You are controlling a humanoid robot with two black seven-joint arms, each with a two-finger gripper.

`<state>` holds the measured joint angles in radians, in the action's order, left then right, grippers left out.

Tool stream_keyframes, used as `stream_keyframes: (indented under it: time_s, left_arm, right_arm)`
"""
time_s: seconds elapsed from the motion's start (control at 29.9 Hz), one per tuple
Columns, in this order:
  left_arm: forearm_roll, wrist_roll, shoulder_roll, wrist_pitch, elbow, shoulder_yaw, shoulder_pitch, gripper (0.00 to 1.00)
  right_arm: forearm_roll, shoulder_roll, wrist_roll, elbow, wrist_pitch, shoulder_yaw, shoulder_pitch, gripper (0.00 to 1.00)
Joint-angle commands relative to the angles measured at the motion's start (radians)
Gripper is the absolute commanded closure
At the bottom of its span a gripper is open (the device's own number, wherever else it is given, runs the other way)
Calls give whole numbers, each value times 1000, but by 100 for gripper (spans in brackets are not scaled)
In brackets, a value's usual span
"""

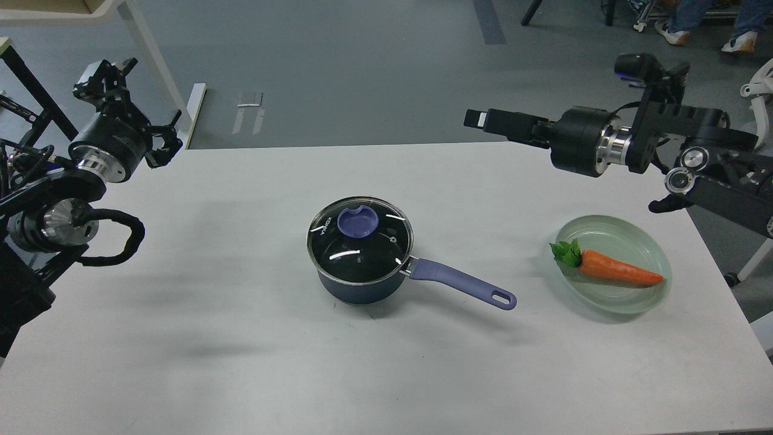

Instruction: Open pot lid

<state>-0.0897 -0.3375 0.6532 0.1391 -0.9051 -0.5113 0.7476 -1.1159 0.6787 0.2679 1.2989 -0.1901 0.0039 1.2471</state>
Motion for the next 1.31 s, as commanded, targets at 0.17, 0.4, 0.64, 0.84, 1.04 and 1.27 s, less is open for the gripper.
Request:
stream_keyframes:
  time_s: [0.17, 0.4, 0.64, 0.84, 1.04, 1.27]
  left_arm:
    - [4, 3, -12, -4, 0, 0, 1, 0]
    - [2, 3, -1, -3, -3, 0, 2, 0]
    - [2, 2, 5, -1, -3, 0, -2, 0]
    - [2, 0, 6, -1, -3, -1, -2, 0]
    - [2, 2, 16, 0, -3, -1, -2, 0]
    - [2, 2, 22, 0, -3, 0, 1, 0]
  right_arm:
    - [-340, -39, 1, 109, 14, -245, 35, 1]
    - [-481, -71, -13, 154, 20, -361, 32, 16]
    - [-519, -120, -13, 146, 28, -366, 38, 30]
    - [-525, -134, -45, 145, 28, -371, 44, 41]
    - [-550, -131, -55, 129, 31, -371, 63, 50]
    - [-547, -120, -49, 132, 31, -372, 75, 73]
